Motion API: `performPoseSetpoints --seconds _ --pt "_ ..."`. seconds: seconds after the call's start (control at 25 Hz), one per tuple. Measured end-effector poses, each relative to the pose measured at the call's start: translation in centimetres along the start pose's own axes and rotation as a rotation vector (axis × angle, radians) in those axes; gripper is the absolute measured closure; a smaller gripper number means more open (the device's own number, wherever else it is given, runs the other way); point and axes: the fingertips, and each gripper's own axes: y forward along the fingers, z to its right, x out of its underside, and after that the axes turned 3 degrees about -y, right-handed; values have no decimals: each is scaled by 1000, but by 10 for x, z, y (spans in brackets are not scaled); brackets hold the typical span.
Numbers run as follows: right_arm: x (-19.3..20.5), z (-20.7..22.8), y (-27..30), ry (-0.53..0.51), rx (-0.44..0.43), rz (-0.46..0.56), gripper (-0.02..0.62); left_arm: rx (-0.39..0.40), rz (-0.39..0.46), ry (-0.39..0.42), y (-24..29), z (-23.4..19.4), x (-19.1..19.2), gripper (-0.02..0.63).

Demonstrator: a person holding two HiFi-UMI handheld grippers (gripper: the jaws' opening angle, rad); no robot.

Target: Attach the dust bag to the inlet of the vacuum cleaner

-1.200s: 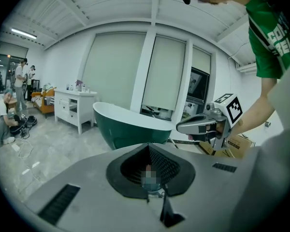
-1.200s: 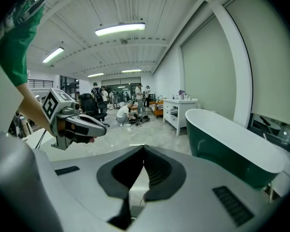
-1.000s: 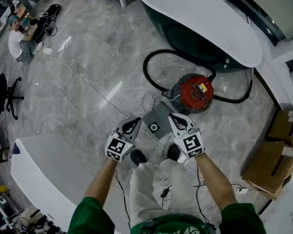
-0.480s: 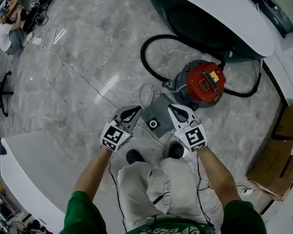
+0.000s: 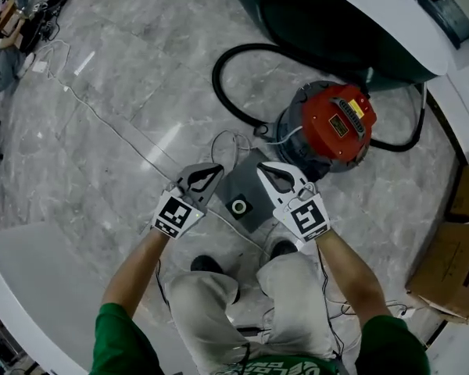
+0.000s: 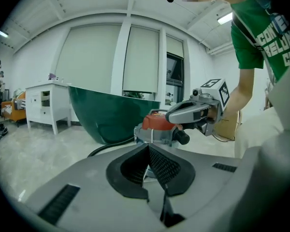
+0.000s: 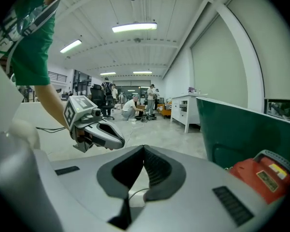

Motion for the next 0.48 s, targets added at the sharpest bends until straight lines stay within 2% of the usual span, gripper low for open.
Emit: performPoseSetpoints --seconds 0.16,0.28,0.48 --pt "39 -6 17 0 -36 39 588 28 36 12 25 -2 37 603" --pt "67 -15 27 -57 -55 69 588 47 60 15 42 -2 67 603" --pt "116 -25 38 -54 -36 148 588 65 75 20 69 -9 124 603"
